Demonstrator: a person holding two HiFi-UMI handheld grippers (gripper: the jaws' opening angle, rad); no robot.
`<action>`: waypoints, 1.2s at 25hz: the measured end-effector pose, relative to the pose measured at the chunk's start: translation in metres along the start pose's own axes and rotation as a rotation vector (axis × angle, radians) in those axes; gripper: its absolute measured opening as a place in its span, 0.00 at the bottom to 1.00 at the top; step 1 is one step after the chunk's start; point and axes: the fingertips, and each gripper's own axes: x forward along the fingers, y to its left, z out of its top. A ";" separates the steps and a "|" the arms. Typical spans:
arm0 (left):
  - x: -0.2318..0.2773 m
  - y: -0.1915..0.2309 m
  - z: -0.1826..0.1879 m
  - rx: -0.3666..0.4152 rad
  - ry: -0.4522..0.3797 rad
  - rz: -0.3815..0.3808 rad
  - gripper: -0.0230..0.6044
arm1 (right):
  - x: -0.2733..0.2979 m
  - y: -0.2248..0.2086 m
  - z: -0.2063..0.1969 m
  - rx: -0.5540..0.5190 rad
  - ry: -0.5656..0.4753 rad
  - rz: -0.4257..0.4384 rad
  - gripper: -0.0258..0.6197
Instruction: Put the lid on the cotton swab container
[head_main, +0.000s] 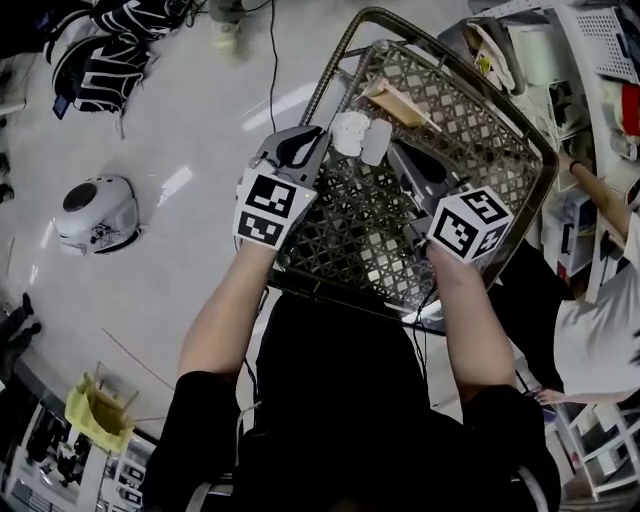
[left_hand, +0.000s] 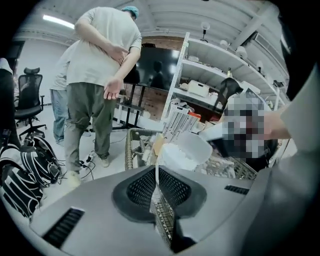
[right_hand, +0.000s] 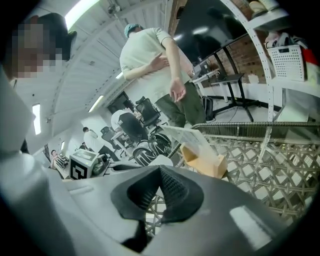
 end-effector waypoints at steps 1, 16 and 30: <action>0.005 -0.001 -0.001 0.006 0.004 -0.005 0.07 | 0.002 -0.001 -0.001 0.003 0.001 0.002 0.06; 0.018 -0.020 -0.011 0.012 0.010 -0.076 0.07 | 0.021 0.019 0.000 -0.223 0.065 -0.029 0.06; -0.011 0.000 -0.013 -0.023 -0.011 -0.046 0.07 | 0.042 0.026 -0.018 -0.453 0.277 -0.123 0.06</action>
